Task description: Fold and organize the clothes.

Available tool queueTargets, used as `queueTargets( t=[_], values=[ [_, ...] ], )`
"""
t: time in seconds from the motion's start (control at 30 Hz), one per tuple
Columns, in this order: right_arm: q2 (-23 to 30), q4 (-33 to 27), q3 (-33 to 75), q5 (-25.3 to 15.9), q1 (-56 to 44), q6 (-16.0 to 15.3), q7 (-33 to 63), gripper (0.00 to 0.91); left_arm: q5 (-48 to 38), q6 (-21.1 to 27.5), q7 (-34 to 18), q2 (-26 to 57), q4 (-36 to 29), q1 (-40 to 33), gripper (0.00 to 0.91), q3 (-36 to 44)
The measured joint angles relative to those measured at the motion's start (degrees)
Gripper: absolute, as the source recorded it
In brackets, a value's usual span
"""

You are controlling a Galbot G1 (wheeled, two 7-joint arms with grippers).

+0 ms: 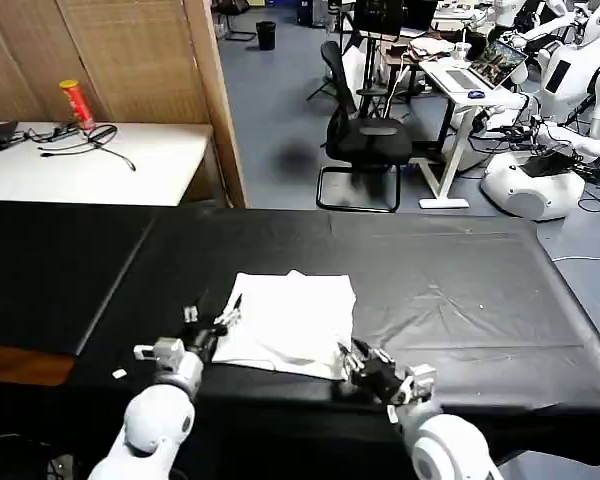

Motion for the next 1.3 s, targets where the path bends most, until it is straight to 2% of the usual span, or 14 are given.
queueTargets(
  t=[0.27,0.33,0.37,0.4,0.43,0.67,0.77,1.03,1.3],
  values=[
    [0.1,6.3,3.1,1.0,-2.6,1.1,0.1,0.878,-8.6,0.6,0.3,-2.6,1.8,-0.5,0.878,-1.0],
    [0.2,7.3,3.2,0.9,-2.7,1.2,0.1,0.878,-11.1,0.7,0.3,-2.8,1.9,-0.5,0.673,-1.2],
    [0.2,7.6,3.2,0.8,-2.7,1.3,0.2,0.878,-12.4,0.7,0.3,-2.9,1.9,-0.5,0.507,-1.3],
    [0.3,7.9,3.2,0.7,-2.7,1.4,0.2,0.878,-13.4,0.7,0.2,-2.9,1.9,-0.4,0.419,-1.5],
    [0.3,8.1,3.3,0.7,-2.7,1.5,0.3,0.878,-14.1,0.7,0.2,-2.9,2.0,-0.3,0.205,-1.6],
    [0.4,9.1,3.8,0.6,-2.8,1.7,0.2,0.878,-15.4,0.6,0.2,-3.1,3.1,-0.1,0.146,-1.8],
    [0.4,9.2,4.0,0.6,-2.7,1.7,0.2,0.878,-16.1,0.6,0.2,-3.1,3.3,-0.1,0.000,-1.8],
    [0.8,8.9,4.4,0.6,-2.1,1.8,0.4,0.878,-18.4,1.9,-0.1,-3.1,3.1,-1.0,0.000,-2.1],
    [0.9,8.2,6.0,0.6,-2.1,1.8,0.8,0.878,-4.0,1.2,0.7,1.4,1.6,-2.4,0.000,-4.0]
  ],
)
